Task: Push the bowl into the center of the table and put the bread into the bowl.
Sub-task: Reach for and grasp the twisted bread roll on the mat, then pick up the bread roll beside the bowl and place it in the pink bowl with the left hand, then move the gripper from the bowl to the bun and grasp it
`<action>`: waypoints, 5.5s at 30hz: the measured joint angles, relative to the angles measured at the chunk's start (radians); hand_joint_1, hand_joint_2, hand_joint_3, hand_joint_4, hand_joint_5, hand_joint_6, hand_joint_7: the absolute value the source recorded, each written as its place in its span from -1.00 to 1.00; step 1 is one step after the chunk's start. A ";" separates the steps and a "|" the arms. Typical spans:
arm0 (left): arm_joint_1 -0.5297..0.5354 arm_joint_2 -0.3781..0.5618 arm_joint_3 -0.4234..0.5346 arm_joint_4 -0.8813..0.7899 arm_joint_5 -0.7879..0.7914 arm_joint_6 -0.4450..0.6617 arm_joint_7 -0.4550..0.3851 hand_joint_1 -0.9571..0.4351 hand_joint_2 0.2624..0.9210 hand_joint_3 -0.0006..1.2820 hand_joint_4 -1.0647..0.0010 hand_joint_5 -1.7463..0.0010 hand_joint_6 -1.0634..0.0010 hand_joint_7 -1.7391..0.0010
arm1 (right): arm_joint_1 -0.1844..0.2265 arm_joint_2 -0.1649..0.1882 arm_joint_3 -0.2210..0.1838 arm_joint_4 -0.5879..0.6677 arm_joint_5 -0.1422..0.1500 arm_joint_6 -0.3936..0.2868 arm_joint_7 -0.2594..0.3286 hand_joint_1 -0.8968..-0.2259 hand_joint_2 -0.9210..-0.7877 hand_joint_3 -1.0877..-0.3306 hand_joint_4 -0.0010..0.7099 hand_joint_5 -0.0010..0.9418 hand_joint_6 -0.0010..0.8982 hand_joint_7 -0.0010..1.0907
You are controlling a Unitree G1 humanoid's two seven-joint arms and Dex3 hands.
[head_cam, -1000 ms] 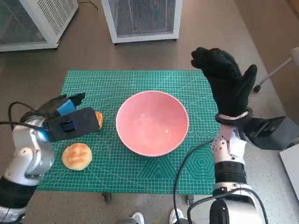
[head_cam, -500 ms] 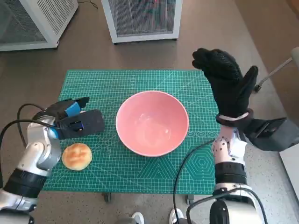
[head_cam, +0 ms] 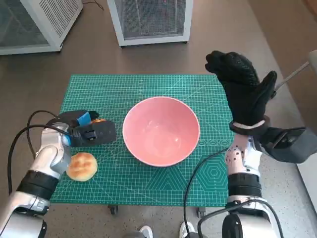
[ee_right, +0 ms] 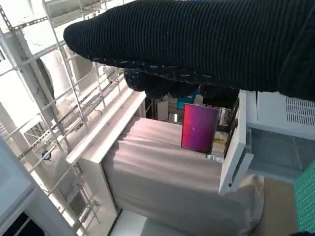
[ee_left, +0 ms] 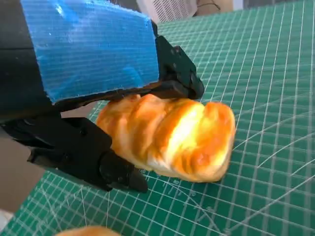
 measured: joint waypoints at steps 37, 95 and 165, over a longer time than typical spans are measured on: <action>0.080 0.040 0.307 -0.940 -0.098 0.081 -0.131 0.38 0.93 -0.95 -0.48 -0.22 -0.32 -0.25 | 0.019 -0.002 0.010 -0.027 0.020 0.008 0.026 0.11 -1.00 0.52 -0.06 -0.99 0.10 -0.99; 0.036 -0.039 0.292 -1.165 -0.190 0.293 -0.472 0.12 0.50 -0.99 1.00 1.00 0.64 0.98 | 0.076 0.012 0.030 -0.095 0.021 0.039 0.005 0.08 -1.00 0.61 -0.05 -1.00 0.10 -0.99; 0.584 0.190 0.300 -1.089 -0.116 0.429 -0.312 0.28 0.56 -0.98 0.63 0.98 0.44 0.98 | 0.081 -0.024 0.029 -0.113 0.032 0.055 0.026 0.13 -1.00 0.60 -0.08 -1.00 0.13 -0.98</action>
